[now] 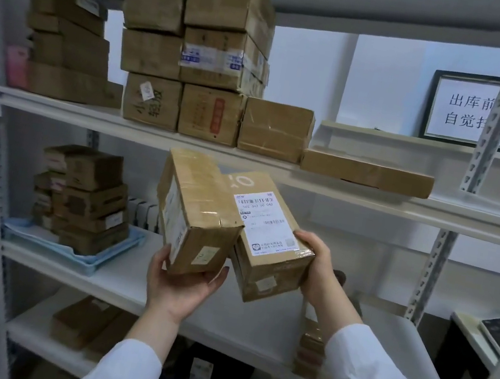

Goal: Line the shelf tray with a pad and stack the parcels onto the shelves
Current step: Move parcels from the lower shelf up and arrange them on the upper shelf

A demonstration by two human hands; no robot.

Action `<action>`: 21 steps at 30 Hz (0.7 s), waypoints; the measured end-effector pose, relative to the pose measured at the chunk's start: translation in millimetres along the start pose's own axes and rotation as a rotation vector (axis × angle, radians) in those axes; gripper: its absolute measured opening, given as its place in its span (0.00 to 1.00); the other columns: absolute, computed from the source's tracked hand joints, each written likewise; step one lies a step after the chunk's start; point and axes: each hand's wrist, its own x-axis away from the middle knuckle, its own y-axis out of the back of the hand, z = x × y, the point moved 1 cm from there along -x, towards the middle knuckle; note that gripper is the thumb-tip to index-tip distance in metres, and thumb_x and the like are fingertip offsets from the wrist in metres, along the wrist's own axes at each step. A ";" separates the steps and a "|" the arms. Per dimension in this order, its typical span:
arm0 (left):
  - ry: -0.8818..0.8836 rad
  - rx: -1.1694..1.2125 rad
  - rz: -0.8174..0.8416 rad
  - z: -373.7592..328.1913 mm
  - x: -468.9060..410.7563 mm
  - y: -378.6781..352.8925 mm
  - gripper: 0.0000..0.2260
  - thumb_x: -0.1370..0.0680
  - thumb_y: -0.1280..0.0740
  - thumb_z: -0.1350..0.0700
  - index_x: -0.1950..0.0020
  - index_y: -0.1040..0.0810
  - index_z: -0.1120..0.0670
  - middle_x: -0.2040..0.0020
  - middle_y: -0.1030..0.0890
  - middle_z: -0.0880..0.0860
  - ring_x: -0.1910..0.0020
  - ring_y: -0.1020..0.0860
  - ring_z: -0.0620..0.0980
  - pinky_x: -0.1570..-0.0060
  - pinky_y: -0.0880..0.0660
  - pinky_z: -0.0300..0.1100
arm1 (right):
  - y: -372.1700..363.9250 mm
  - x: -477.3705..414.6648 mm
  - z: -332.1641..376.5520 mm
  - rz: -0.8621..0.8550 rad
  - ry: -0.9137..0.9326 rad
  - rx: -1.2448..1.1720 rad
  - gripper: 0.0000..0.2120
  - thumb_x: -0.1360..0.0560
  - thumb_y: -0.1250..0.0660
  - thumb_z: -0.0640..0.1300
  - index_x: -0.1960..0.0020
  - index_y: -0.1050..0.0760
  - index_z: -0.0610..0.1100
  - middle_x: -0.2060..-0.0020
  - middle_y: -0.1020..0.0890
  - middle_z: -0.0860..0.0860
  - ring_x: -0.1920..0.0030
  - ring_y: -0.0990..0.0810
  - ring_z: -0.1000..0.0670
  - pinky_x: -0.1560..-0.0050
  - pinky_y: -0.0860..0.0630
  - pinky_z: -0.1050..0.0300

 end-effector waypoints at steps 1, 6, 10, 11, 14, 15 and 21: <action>-0.019 0.001 0.024 -8.3 0.8 -2.3 0.37 0.48 0.21 0.51 0.39 0.23 0.55 0.41 0.22 0.61 0.43 0.24 0.62 0.51 0.24 0.58 | -7.5 1.1 1.9 0.020 0.025 -0.006 0.12 0.24 0.42 0.46 0.61 0.23 0.43 0.71 0.17 0.49 0.72 0.20 0.49 0.64 0.29 0.59; -0.095 -0.098 0.166 -32.5 -5.7 -23.6 0.36 0.43 0.24 0.47 0.36 0.25 0.53 0.40 0.24 0.60 0.43 0.24 0.60 0.51 0.22 0.51 | -28.8 3.8 13.6 0.124 0.190 -0.037 0.11 0.29 0.39 0.48 0.55 0.24 0.41 0.68 0.17 0.50 0.67 0.20 0.49 0.69 0.28 0.61; -0.152 -0.188 0.280 -46.0 -21.2 -57.8 0.29 0.38 0.30 0.45 0.38 0.23 0.53 0.42 0.22 0.59 0.45 0.23 0.58 0.53 0.22 0.46 | -41.8 2.7 36.9 0.169 0.323 -0.138 0.17 0.35 0.39 0.50 0.54 0.23 0.41 0.63 0.15 0.48 0.63 0.18 0.49 0.64 0.26 0.59; -0.165 -0.209 0.316 -47.9 -25.0 -67.5 0.29 0.37 0.31 0.44 0.37 0.24 0.52 0.42 0.22 0.58 0.45 0.23 0.58 0.53 0.22 0.45 | -43.3 1.7 43.9 0.175 0.362 -0.161 0.16 0.35 0.39 0.50 0.54 0.22 0.41 0.63 0.15 0.48 0.63 0.17 0.49 0.64 0.25 0.60; -0.185 -0.262 0.384 -51.9 -36.4 -96.5 0.30 0.34 0.34 0.43 0.33 0.28 0.52 0.40 0.24 0.58 0.44 0.24 0.56 0.52 0.24 0.44 | -45.8 -1.3 65.9 0.168 0.442 -0.199 0.16 0.34 0.39 0.50 0.53 0.23 0.41 0.62 0.16 0.49 0.62 0.18 0.50 0.67 0.24 0.62; -0.183 -0.272 0.398 -52.0 -40.4 -105.7 0.32 0.34 0.33 0.43 0.32 0.30 0.52 0.39 0.26 0.58 0.43 0.25 0.56 0.52 0.24 0.43 | -46.3 -3.2 73.2 0.172 0.462 -0.204 0.15 0.34 0.39 0.50 0.53 0.23 0.42 0.61 0.16 0.49 0.62 0.18 0.50 0.66 0.24 0.62; -0.161 -0.239 0.398 -50.0 -61.9 -154.3 0.31 0.38 0.30 0.43 0.37 0.25 0.53 0.41 0.24 0.59 0.43 0.27 0.57 0.55 0.24 0.43 | -49.1 -9.6 110.6 0.188 0.574 -0.270 0.12 0.32 0.40 0.48 0.55 0.23 0.43 0.63 0.15 0.51 0.63 0.17 0.52 0.64 0.24 0.63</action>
